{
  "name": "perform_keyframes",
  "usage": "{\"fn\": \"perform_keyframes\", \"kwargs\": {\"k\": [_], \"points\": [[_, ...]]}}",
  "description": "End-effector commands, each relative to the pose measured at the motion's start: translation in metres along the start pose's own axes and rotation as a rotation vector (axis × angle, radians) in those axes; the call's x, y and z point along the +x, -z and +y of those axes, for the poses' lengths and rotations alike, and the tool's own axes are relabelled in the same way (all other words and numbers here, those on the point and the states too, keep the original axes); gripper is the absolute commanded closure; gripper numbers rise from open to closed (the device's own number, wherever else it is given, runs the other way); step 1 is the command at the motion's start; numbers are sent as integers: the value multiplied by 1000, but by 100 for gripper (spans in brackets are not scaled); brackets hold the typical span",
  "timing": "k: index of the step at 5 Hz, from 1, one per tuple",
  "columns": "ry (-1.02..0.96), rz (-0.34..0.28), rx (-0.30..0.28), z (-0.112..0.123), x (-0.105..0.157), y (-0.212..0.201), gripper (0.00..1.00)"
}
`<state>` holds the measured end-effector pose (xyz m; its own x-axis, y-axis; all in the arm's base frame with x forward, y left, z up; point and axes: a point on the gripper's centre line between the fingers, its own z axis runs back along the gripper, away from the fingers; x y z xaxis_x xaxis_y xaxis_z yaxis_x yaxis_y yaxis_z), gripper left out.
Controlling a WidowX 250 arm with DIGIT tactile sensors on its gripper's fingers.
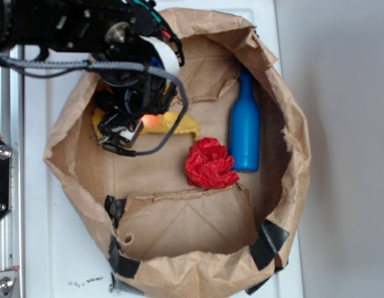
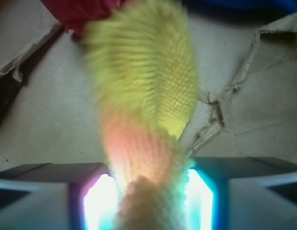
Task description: Grab the yellow cloth.
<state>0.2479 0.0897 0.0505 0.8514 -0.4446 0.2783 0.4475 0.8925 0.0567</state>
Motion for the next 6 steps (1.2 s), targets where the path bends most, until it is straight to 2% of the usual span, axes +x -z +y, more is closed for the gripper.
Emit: {"fn": "perform_keyframes", "kwargs": {"k": [1,2,3,4,5,6], "points": [[-48,-41,28,4,5,-27,100],[-67,-56,10,8,10,-35,100],[-123,-110,-32,26,47,-57,100],[-170,-158,-87,29,78,-90,100],[-201,-173,-119,21,105,-117,100],[-164,-193,-113,7,108,-135,100]]}}
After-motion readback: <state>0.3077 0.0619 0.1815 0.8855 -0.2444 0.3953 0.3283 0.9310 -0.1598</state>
